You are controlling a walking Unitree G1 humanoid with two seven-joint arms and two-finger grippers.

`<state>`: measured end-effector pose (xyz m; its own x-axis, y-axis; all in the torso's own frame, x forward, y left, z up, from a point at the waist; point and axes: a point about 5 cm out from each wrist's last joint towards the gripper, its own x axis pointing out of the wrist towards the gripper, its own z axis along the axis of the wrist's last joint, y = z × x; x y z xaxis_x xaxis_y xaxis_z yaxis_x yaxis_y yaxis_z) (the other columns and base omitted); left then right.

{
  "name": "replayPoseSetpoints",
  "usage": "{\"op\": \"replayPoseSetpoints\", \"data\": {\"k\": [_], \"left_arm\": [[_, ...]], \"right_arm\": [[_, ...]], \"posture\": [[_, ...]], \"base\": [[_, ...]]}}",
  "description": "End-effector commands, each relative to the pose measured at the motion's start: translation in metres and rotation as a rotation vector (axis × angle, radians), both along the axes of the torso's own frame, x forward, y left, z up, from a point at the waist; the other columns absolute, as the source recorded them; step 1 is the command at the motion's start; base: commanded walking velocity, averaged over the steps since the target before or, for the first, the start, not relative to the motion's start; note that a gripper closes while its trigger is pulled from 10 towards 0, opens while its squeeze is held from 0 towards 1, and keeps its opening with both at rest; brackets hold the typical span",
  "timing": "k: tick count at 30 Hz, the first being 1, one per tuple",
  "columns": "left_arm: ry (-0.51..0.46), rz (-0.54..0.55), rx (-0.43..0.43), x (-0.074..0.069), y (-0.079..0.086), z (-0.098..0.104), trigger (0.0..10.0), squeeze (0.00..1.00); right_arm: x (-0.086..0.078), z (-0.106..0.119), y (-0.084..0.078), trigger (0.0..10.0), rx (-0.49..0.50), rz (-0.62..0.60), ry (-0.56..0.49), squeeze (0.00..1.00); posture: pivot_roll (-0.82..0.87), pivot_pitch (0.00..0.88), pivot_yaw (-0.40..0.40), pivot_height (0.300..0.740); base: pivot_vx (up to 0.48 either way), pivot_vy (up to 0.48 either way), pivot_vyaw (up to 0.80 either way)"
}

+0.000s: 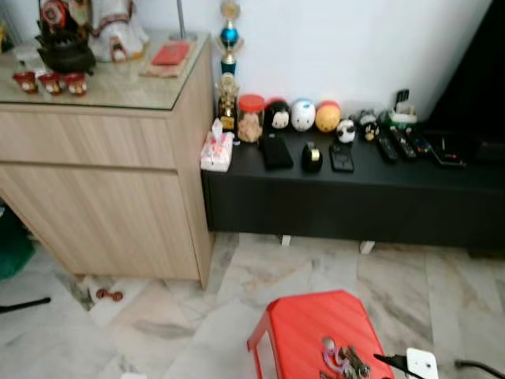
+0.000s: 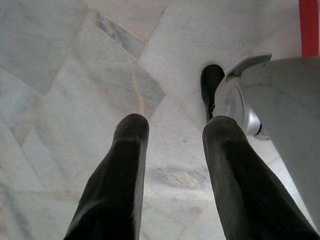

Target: Hang keys on a hook

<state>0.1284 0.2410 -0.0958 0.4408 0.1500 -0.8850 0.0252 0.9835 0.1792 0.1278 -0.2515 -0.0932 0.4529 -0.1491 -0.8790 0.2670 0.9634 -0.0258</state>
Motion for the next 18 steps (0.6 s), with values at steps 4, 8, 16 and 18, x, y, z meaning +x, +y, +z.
{"op": "replayPoseSetpoints", "data": {"k": [4,8,16,18], "left_arm": [[0.005,0.007,0.002,-0.003,0.002,-0.001,10.0,0.00],[-0.032,0.041,-0.001,-0.001,0.003,0.001,10.0,0.00],[-0.270,0.212,-0.008,0.015,0.007,0.012,10.0,0.00],[-0.460,0.187,0.027,0.053,0.018,0.037,10.0,0.00]], "right_arm": [[0.009,0.001,0.008,10.0,0.000,0.037,-0.045,0.00],[0.023,0.007,0.013,10.0,0.006,0.041,-0.140,0.00],[0.061,0.024,0.025,10.0,-0.004,0.064,-0.323,0.00],[0.066,0.028,0.026,10.0,-0.007,0.071,-0.360,0.00]], "posture": [[-0.03,0.000,-0.045,0.740],[-0.05,0.000,-0.033,0.740],[-0.03,0.000,-0.045,0.740],[-0.03,0.000,-0.048,0.740]], "base": [[0.000,0.000,0.00],[0.000,0.000,0.00],[0.000,0.000,0.00],[0.000,0.000,0.00]]}}
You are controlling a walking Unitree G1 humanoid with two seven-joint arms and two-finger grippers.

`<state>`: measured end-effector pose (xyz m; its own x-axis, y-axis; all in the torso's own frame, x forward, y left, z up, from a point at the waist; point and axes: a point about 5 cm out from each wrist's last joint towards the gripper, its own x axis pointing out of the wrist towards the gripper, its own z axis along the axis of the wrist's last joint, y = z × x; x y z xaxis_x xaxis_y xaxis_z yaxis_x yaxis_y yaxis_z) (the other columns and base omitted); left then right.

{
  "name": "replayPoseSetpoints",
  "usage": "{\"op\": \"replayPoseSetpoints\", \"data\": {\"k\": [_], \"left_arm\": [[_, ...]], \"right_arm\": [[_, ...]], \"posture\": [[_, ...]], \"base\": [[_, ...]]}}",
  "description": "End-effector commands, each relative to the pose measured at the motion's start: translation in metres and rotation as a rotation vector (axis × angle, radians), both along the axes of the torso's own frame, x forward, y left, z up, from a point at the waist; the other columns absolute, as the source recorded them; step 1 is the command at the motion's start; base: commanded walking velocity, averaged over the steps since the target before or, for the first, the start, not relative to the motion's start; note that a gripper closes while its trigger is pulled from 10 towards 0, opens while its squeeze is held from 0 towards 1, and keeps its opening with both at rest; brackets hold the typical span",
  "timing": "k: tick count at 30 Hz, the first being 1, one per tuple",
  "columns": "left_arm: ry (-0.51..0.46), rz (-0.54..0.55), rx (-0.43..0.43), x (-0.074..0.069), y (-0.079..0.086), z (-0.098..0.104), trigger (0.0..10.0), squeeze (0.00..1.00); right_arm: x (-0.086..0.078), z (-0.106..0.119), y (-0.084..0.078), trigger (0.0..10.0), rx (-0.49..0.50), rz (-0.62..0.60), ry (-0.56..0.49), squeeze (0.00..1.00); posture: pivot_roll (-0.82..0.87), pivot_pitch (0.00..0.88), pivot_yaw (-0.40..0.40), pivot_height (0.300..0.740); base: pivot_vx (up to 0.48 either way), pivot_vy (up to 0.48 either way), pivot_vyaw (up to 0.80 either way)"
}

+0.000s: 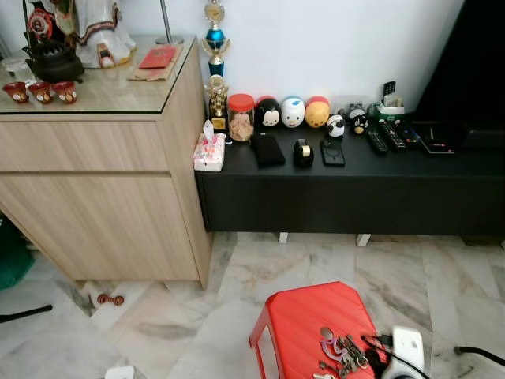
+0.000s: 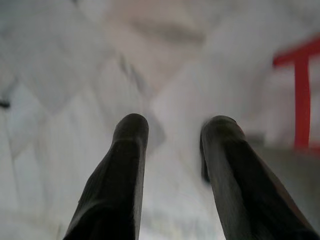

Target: Hang keys on a hook

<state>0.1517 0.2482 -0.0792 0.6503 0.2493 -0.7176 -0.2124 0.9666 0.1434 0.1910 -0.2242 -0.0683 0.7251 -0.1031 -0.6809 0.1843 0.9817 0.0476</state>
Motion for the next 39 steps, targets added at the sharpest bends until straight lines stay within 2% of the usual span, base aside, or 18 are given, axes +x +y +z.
{"op": "replayPoseSetpoints", "data": {"k": [1,5,7,10,13,18,22,24,29,33,36,39], "left_arm": [[-0.264,-0.019,0.058,0.046,0.015,0.036,10.0,0.00],[-0.327,-0.036,0.047,0.050,0.013,0.042,10.0,0.00],[-0.291,-0.036,0.036,0.046,0.010,0.036,10.0,0.00],[-0.189,-0.040,0.025,0.032,0.002,0.022,10.0,0.00],[-0.152,-0.037,0.021,0.026,-0.001,0.017,10.0,0.00],[-0.086,-0.035,0.008,0.014,-0.007,0.007,10.0,0.00],[-0.031,-0.041,-0.007,0.006,-0.011,0.001,10.0,0.00],[0.031,-0.083,-0.005,0.001,-0.015,-0.004,10.0,0.00],[0.056,-0.081,-0.006,-0.002,-0.017,-0.006,10.0,0.00],[0.077,-0.078,-0.014,-0.005,-0.017,-0.008,10.0,0.00],[0.115,-0.077,-0.014,-0.013,-0.011,-0.010,10.0,0.00],[0.166,-0.064,-0.017,-0.026,-0.005,-0.014,10.0,0.00]], "right_arm": [[0.006,0.006,-0.003,10.0,0.002,-0.012,-0.061,0.00],[0.015,0.015,-0.006,10.0,0.009,-0.011,-0.142,0.00],[0.014,0.014,-0.005,10.0,-0.004,0.000,-0.134,0.00],[0.005,0.007,0.000,10.0,-0.006,0.020,-0.084,0.00],[0.004,0.006,0.002,10.0,0.005,0.032,-0.078,0.00],[-0.004,-0.001,0.004,10.0,0.011,0.062,-0.016,0.00],[-0.012,-0.006,0.004,10.0,-0.040,0.087,0.053,0.00],[-0.018,-0.010,0.003,10.0,-0.057,0.082,0.096,0.00],[-0.022,-0.013,0.004,10.0,-0.044,0.098,0.128,0.00],[-0.028,-0.016,0.004,10.0,0.003,0.078,0.148,0.00],[-0.034,-0.018,0.001,10.0,0.010,0.084,0.175,0.00],[-0.043,-0.019,-0.012,10.0,-0.007,0.074,0.200,0.00]], "posture": [[-0.02,0.000,-0.053,0.740],[-0.03,0.000,-0.056,0.740],[-0.03,0.000,-0.057,0.740],[-0.03,0.000,-0.062,0.740],[-0.03,0.000,-0.062,0.740],[-0.04,0.000,-0.064,0.740],[-0.05,0.000,-0.065,0.740],[-0.03,0.000,-0.073,0.740],[-0.03,0.000,-0.075,0.740],[-0.03,0.000,-0.075,0.740],[-0.03,0.000,-0.075,0.740],[-0.03,0.000,-0.077,0.740]], "base": [[0.000,0.000,0.00],[0.000,0.000,0.00],[0.000,0.000,0.00],[0.000,0.000,0.00],[0.000,0.000,0.00],[0.000,-0.423,0.00],[0.000,-0.430,0.00],[0.000,-0.332,0.78],[0.000,-0.058,0.80],[0.000,0.000,0.00],[0.000,0.000,0.00],[0.000,0.000,0.00]]}}
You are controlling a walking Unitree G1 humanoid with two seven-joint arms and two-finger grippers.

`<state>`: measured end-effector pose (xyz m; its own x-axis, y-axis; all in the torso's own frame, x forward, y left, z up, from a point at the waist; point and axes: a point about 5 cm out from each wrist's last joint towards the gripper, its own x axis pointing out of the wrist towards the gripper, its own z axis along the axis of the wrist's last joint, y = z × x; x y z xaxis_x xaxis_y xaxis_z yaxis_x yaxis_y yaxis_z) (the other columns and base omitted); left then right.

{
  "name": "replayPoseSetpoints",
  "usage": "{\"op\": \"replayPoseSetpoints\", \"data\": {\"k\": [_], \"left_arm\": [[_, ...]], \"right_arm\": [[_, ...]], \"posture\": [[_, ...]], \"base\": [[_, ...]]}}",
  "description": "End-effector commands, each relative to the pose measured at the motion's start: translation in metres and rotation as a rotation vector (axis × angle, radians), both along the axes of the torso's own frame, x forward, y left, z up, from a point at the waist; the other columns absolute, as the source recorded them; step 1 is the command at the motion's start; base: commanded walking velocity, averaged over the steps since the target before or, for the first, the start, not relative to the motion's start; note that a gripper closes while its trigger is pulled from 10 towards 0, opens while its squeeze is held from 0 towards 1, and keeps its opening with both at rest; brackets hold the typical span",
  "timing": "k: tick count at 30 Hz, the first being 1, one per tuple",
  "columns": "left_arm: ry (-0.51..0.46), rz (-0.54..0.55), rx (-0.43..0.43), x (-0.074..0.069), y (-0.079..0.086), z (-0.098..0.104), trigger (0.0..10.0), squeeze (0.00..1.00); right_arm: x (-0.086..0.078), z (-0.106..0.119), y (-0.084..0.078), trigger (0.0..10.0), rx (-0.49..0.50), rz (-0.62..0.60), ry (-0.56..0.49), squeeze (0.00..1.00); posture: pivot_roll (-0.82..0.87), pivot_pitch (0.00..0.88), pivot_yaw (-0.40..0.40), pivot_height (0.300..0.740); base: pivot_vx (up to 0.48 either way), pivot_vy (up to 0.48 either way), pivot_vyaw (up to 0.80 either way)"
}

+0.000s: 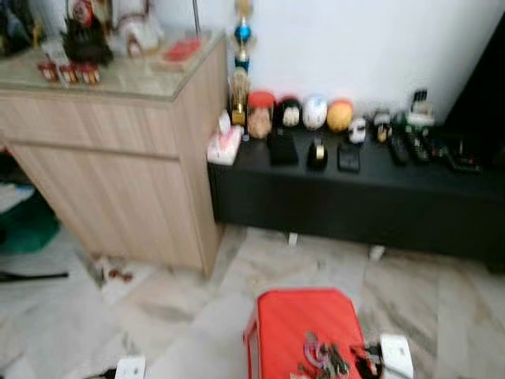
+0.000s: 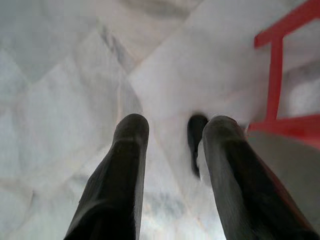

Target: Hang keys on a hook

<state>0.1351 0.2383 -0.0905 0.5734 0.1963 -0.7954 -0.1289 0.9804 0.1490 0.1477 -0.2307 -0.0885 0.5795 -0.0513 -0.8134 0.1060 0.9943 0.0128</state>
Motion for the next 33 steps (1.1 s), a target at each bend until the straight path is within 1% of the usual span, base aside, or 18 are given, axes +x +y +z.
{"op": "replayPoseSetpoints", "data": {"k": [1,3,4,5,7,8,10,17,19,20,21,24,25,27,31,33], "left_arm": [[0.060,0.009,-0.001,-0.014,0.006,-0.004,10.0,0.00],[0.066,0.014,-0.002,-0.016,0.007,-0.004,10.0,0.00],[0.073,0.020,-0.003,-0.018,0.009,-0.005,10.0,0.00],[0.073,0.020,-0.003,-0.018,0.009,-0.005,10.0,0.00],[0.088,0.029,-0.006,-0.022,0.010,-0.006,10.0,0.00],[0.088,0.029,-0.006,-0.022,0.010,-0.006,10.0,0.00],[0.098,0.032,-0.011,-0.023,0.010,-0.006,10.0,0.00],[0.117,0.042,-0.026,-0.031,0.012,-0.008,10.0,0.00],[0.116,0.042,-0.028,-0.030,0.012,-0.008,10.0,0.00],[0.100,0.037,-0.030,-0.025,0.011,-0.007,10.0,0.00],[0.100,0.037,-0.030,-0.025,0.011,-0.007,10.0,0.00],[0.094,0.035,-0.031,-0.023,0.010,-0.006,10.0,0.00],[0.093,0.035,-0.032,-0.023,0.010,-0.006,10.0,0.00],[0.093,0.035,-0.033,-0.023,0.010,-0.006,10.0,0.00],[0.096,0.032,-0.034,-0.023,0.010,-0.006,10.0,0.00],[0.098,0.030,-0.034,-0.023,0.009,-0.007,10.0,0.00]], "right_arm": [[-0.001,0.001,-0.005,10.0,-0.011,-0.004,0.007,0.00],[-0.004,-0.001,-0.005,10.0,-0.014,-0.002,0.020,0.00],[-0.009,-0.002,-0.009,10.0,-0.014,-0.016,0.039,0.00],[-0.009,-0.002,-0.009,10.0,-0.014,-0.016,0.039,0.00],[-0.019,-0.003,-0.017,10.0,-0.008,-0.051,0.069,0.00],[-0.019,-0.003,-0.017,10.0,-0.008,-0.051,0.069,0.00],[-0.024,-0.004,-0.020,10.0,-0.003,-0.066,0.087,0.00],[-0.029,-0.004,-0.025,10.0,0.000,-0.074,0.100,0.00],[-0.029,-0.004,-0.025,10.0,0.001,-0.075,0.100,0.00],[-0.029,-0.004,-0.025,10.0,0.003,-0.077,0.100,0.00],[-0.029,-0.004,-0.025,10.0,0.003,-0.077,0.100,0.00],[-0.029,-0.006,-0.018,10.0,0.010,-0.074,0.102,0.00],[-0.028,-0.008,-0.013,10.0,0.015,-0.070,0.103,0.00],[-0.028,-0.008,-0.011,10.0,0.016,-0.068,0.103,0.00],[-0.027,-0.013,0.008,10.0,0.035,-0.054,0.107,0.00],[-0.026,-0.015,0.019,10.0,0.044,-0.046,0.109,0.00]], "posture": [[-0.03,0.000,-0.077,0.740],[-0.03,0.000,-0.077,0.740],[-0.03,0.000,-0.077,0.740],[-0.03,0.000,-0.077,0.740],[-0.03,0.000,-0.077,0.740],[-0.03,0.000,-0.077,0.740],[-0.03,0.000,-0.075,0.740],[-0.03,0.000,-0.071,0.740],[-0.03,0.000,-0.071,0.740],[-0.03,0.000,-0.073,0.740],[-0.03,0.000,-0.073,0.740],[-0.03,0.000,-0.072,0.740],[-0.03,0.000,-0.072,0.740],[-0.03,0.000,-0.072,0.740],[-0.03,0.000,-0.072,0.740],[-0.03,0.000,-0.071,0.740]], "base": [[0.000,0.000,0.80],[0.000,0.000,0.80],[0.000,0.000,0.80],[0.000,0.000,0.80],[0.000,0.000,0.00],[0.000,0.000,0.00],[0.000,0.000,0.00],[0.000,0.000,0.00],[0.000,0.000,0.00],[0.000,0.000,0.00],[0.000,0.000,0.00],[-0.081,0.000,0.00],[-0.247,0.000,0.00],[-0.247,0.000,0.00],[-0.248,0.000,0.00],[0.000,0.000,0.00]]}}
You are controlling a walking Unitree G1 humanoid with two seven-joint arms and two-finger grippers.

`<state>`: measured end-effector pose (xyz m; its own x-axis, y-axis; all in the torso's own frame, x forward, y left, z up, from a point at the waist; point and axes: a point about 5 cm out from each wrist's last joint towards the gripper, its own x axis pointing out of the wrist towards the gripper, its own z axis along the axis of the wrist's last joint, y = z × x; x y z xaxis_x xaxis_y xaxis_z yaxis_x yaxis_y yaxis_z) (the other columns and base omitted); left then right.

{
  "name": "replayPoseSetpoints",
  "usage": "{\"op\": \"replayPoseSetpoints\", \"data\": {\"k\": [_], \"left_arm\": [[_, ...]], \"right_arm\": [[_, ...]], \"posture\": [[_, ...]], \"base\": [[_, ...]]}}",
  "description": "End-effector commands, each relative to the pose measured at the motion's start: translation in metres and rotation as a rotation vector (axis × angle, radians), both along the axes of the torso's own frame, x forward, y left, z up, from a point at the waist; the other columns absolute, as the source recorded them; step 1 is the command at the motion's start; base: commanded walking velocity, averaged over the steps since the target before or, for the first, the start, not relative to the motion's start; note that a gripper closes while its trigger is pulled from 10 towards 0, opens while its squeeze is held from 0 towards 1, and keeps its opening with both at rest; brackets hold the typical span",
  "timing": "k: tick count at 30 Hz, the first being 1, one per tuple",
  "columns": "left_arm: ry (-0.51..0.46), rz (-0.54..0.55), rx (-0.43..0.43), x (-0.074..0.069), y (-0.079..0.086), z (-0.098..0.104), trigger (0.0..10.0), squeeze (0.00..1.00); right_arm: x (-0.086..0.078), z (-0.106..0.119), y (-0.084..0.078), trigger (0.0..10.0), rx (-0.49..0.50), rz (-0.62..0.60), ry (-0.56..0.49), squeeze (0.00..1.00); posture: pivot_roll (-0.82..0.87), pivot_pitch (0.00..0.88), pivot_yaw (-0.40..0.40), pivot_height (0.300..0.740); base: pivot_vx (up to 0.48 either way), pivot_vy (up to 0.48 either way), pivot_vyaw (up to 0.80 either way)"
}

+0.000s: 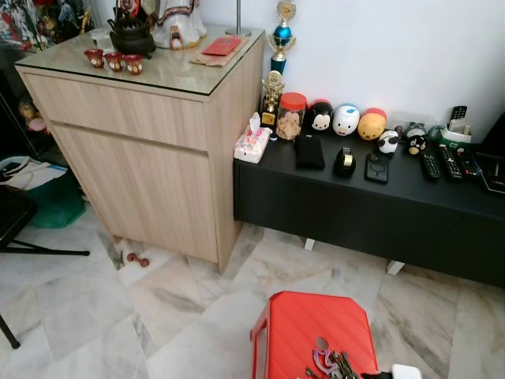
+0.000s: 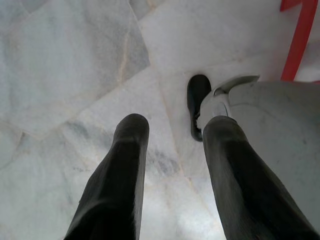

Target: Hang keys on a hook

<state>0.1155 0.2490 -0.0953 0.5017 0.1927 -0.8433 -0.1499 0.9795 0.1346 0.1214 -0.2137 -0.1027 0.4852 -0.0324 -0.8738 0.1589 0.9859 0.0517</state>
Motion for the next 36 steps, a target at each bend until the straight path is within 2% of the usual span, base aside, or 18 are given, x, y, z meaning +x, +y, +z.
{"op": "replayPoseSetpoints", "data": {"k": [1,3,7,11,13,15,23,30,36], "left_arm": [[0.019,-0.003,-0.009,-0.004,-0.001,-0.002,10.0,0.00],[0.017,-0.003,-0.009,-0.003,-0.001,-0.002,10.0,0.00],[0.014,0.001,-0.005,-0.003,-0.001,-0.001,10.0,0.00],[0.012,0.006,0.007,-0.003,0.001,-0.001,10.0,0.00],[-0.005,0.017,0.003,0.000,0.002,0.001,10.0,0.00],[-0.023,0.015,0.004,0.008,0.003,0.003,10.0,0.00],[-0.049,-0.004,0.010,0.026,0.007,0.010,10.0,0.00],[-0.046,-0.017,0.008,0.031,0.001,0.010,10.0,0.00],[-0.026,-0.036,-0.002,0.029,-0.015,0.004,10.0,0.00]], "right_arm": [[0.000,-0.001,0.005,10.0,-0.006,0.008,0.001,0.00],[0.002,-0.002,0.012,10.0,0.000,0.014,-0.001,0.00],[0.008,0.000,0.016,10.0,0.002,0.017,-0.011,0.00],[0.018,0.003,0.012,10.0,-0.004,0.014,-0.028,0.00],[0.022,0.007,0.002,10.0,-0.013,0.009,-0.040,0.00],[0.023,0.011,-0.014,10.0,-0.026,-0.001,-0.049,0.00],[0.011,0.013,-0.039,10.0,-0.040,-0.024,-0.039,0.00],[0.001,0.009,-0.034,10.0,-0.037,-0.026,-0.021,0.00],[-0.001,0.001,-0.007,10.0,-0.020,-0.004,-0.007,0.00]], "posture": [[-0.03,0.000,-0.071,0.740],[-0.03,0.000,-0.072,0.740],[-0.03,0.000,-0.073,0.740],[-0.03,0.000,-0.071,0.740],[-0.03,0.000,-0.070,0.740],[-0.02,0.000,-0.069,0.740],[-0.03,0.000,-0.054,0.740],[-0.04,0.000,-0.047,0.740],[-0.04,0.000,-0.041,0.740]], "base": [[0.000,0.000,0.00],[0.000,0.000,0.00],[0.000,0.000,0.00],[0.000,0.000,0.00],[0.000,0.000,0.00],[0.000,0.000,0.00],[0.000,0.000,0.00],[0.000,0.000,0.00],[0.000,0.000,0.00]]}}
